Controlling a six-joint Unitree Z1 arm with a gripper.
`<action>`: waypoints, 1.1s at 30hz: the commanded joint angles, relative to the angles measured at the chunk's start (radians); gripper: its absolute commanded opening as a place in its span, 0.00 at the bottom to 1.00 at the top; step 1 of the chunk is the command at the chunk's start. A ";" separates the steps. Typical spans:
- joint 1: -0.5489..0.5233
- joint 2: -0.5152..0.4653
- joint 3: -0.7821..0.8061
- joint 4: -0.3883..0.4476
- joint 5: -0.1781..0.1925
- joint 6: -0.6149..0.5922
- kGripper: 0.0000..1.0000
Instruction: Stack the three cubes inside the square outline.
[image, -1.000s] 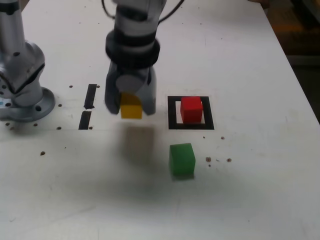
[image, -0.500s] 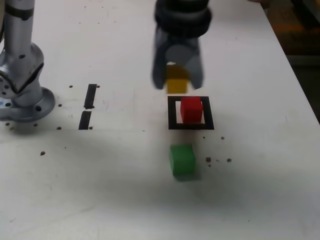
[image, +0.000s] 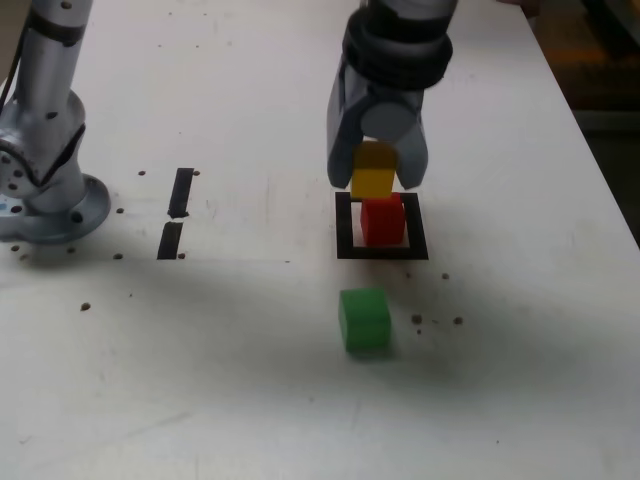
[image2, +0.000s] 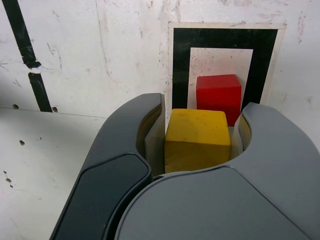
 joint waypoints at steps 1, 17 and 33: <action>0.004 0.004 0.001 -0.003 -0.001 0.000 0.19; 0.024 0.025 0.043 -0.079 -0.023 0.006 0.21; 0.029 0.029 0.059 -0.114 -0.026 0.020 0.34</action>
